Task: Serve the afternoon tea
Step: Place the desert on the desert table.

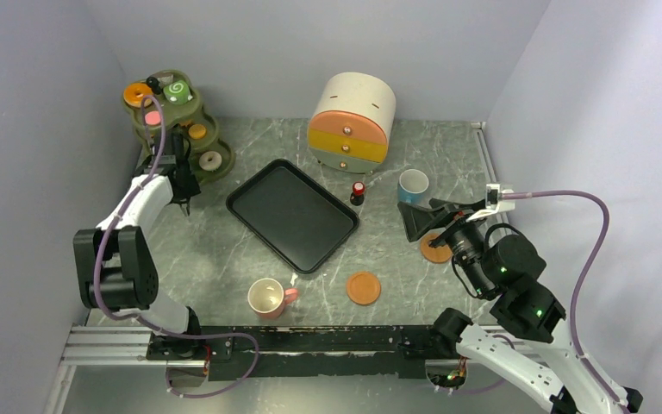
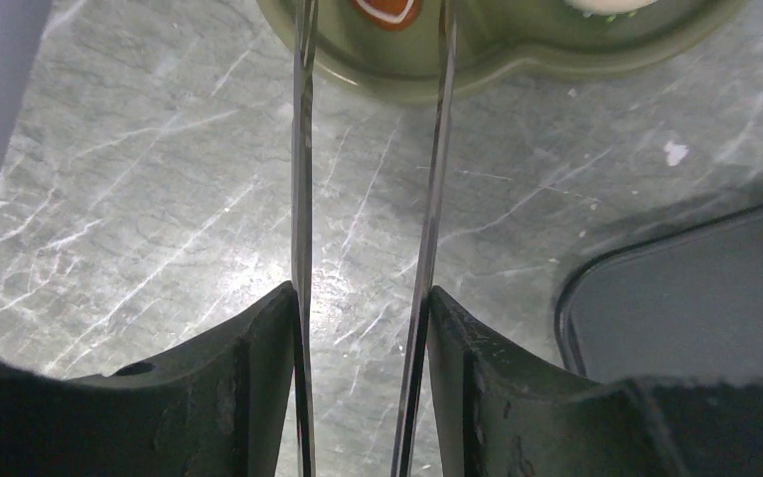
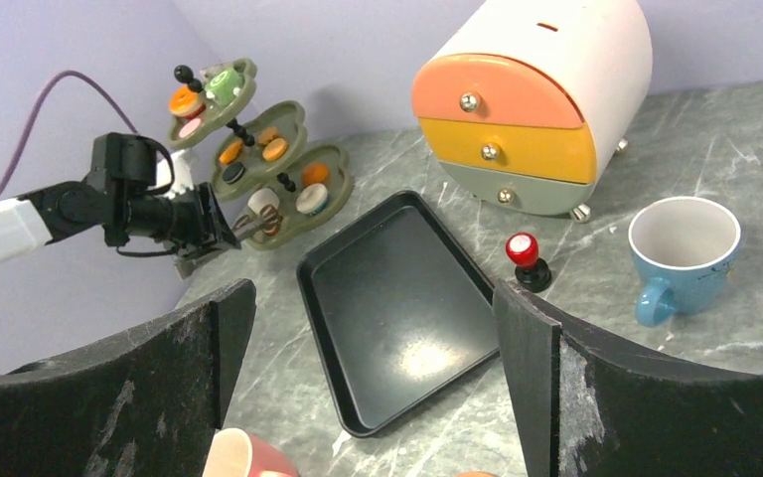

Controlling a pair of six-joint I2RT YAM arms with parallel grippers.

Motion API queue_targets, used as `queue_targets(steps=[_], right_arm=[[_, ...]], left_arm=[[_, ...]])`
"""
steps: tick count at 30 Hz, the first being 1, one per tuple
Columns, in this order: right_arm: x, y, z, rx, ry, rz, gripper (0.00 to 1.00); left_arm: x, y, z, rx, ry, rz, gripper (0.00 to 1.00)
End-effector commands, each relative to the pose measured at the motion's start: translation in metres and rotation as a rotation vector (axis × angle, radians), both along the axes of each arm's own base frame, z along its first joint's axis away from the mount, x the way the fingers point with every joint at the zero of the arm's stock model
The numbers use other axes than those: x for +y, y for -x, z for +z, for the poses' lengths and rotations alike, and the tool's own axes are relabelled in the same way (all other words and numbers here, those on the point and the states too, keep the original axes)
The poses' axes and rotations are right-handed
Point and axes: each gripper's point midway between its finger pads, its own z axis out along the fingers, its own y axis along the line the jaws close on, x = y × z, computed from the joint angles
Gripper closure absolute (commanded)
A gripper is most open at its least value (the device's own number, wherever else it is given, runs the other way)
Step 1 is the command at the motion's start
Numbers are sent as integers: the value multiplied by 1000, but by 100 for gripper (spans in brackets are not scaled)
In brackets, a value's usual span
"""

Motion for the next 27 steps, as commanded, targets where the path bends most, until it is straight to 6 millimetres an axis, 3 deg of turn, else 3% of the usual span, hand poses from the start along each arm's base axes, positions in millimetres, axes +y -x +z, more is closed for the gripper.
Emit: queue_targets(steps=[1,16,23,27], right_arm=[[-1,2,14,-32,-31,9,7],[5,0,10,-19,-26,21,7],[9,-4,9,-16,-7,22,7],[11,-5,5,-10,-11,26,7]], left_arm=[[3,4,23,-57,-2,13,47],[1,49,13,6,36,99,44],[19,73,12,49,-26,258,44],[17,84,11,46,-6,295,46]])
